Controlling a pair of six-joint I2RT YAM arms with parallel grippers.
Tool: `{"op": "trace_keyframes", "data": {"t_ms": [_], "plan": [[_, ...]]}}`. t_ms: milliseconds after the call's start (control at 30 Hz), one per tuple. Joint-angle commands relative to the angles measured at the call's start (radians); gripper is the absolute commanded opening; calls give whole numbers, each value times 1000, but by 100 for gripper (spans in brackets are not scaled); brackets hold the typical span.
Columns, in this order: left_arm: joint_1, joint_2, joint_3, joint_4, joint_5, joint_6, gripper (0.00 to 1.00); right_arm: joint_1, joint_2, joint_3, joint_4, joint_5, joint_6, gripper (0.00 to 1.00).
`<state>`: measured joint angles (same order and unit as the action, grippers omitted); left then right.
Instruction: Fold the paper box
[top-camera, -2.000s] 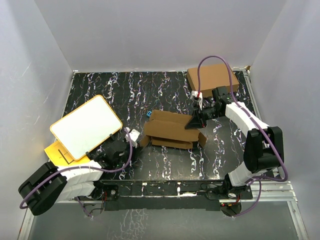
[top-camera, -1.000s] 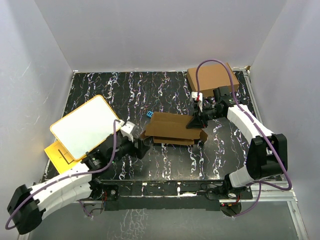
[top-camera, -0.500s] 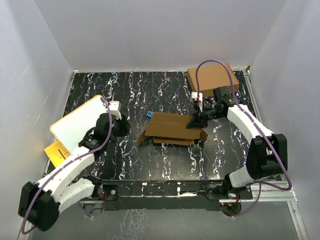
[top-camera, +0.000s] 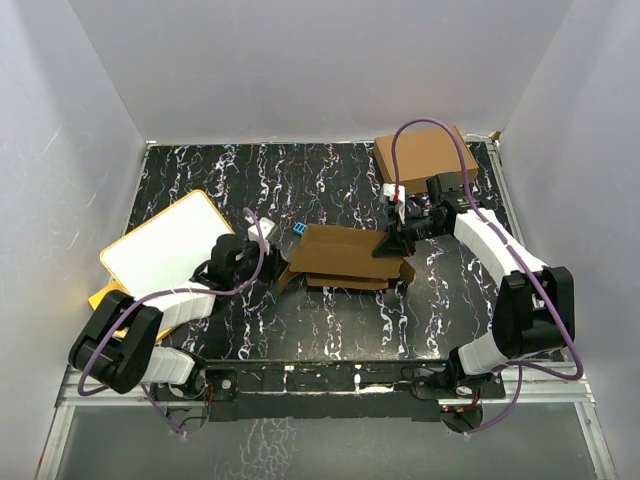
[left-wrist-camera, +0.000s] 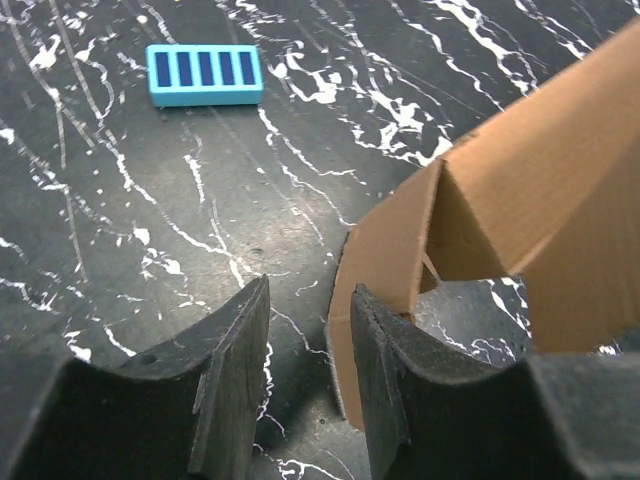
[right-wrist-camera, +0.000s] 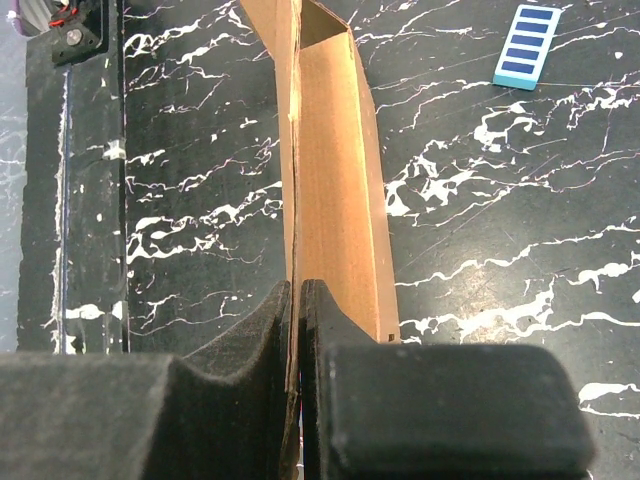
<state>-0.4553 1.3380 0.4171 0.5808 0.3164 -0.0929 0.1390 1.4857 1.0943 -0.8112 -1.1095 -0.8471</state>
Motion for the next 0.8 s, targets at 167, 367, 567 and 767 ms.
{"op": "trace_keyframes", "data": {"t_ms": [167,367,567,767], "plan": [[-40,3,-86,266,158,161,41,-4,26,70,15,-58,23,8],[-61,25,-130,364,164,183,47,-4,43,76,25,-65,54,8],[-78,87,-150,455,151,187,48,-5,51,67,27,-55,57,8],[-137,124,-152,531,62,206,51,-4,55,66,27,-57,59,8]]}}
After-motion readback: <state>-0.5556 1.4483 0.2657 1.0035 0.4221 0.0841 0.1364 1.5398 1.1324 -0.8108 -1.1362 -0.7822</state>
